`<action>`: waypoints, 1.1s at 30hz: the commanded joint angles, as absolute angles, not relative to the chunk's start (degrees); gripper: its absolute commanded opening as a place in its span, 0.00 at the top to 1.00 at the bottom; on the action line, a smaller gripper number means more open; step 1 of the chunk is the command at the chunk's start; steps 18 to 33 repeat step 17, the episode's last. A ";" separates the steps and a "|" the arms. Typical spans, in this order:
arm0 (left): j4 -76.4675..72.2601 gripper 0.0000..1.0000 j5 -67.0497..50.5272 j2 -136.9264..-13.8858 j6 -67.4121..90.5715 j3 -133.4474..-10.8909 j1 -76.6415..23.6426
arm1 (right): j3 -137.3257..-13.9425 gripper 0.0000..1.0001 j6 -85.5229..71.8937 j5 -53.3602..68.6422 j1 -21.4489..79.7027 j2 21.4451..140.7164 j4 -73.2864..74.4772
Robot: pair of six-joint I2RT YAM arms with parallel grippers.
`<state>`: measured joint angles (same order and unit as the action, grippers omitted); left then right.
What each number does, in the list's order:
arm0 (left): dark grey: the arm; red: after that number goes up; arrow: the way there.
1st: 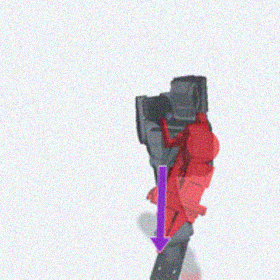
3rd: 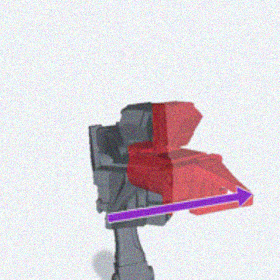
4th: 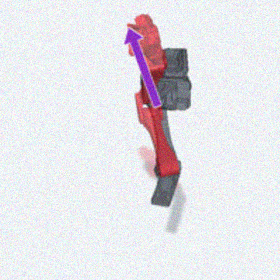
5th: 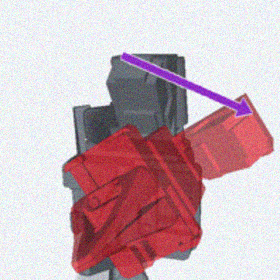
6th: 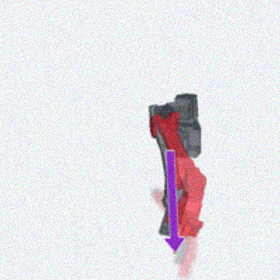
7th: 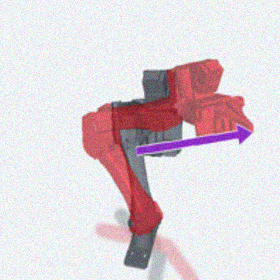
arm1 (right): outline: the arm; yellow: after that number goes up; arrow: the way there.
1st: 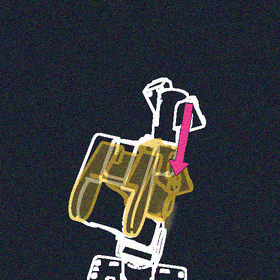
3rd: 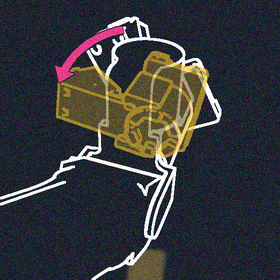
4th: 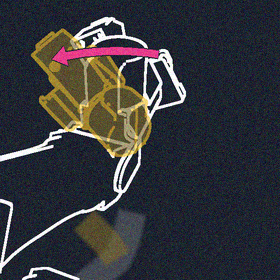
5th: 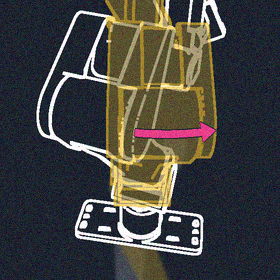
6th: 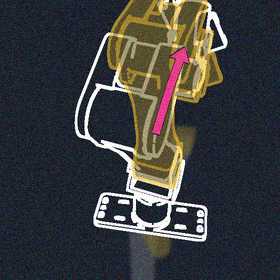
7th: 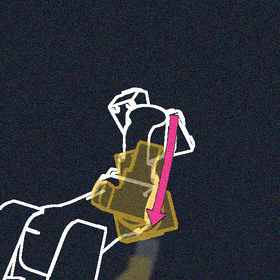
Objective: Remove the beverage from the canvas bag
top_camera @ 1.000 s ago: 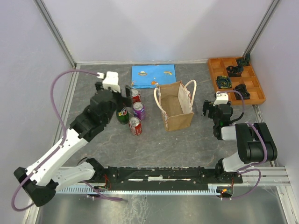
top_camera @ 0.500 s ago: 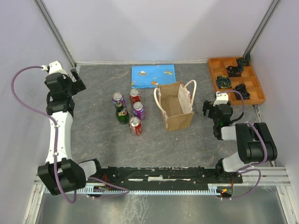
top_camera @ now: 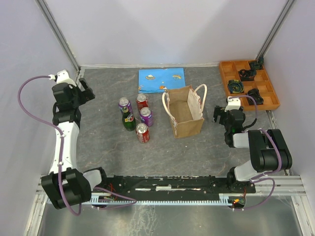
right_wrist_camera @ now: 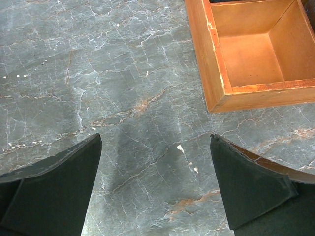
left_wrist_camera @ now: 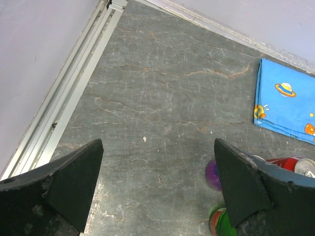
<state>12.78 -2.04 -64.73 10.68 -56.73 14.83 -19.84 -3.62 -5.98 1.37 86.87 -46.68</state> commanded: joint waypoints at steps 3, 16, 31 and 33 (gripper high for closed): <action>8.77 0.01 -1.62 -61.95 13.64 -55.03 15.03 | -21.17 0.01 -3.34 -5.54 1.23 86.59 -49.04; 8.91 0.01 -1.80 -61.68 13.70 -53.79 14.98 | -21.21 0.01 -3.30 -5.54 1.18 86.72 -49.04; 8.77 0.01 -1.88 -61.55 13.71 -53.75 15.02 | -21.21 0.01 -3.33 -5.54 1.22 86.67 -49.04; 8.77 0.01 -1.88 -61.55 13.71 -53.75 15.02 | -21.21 0.01 -3.33 -5.54 1.22 86.67 -49.04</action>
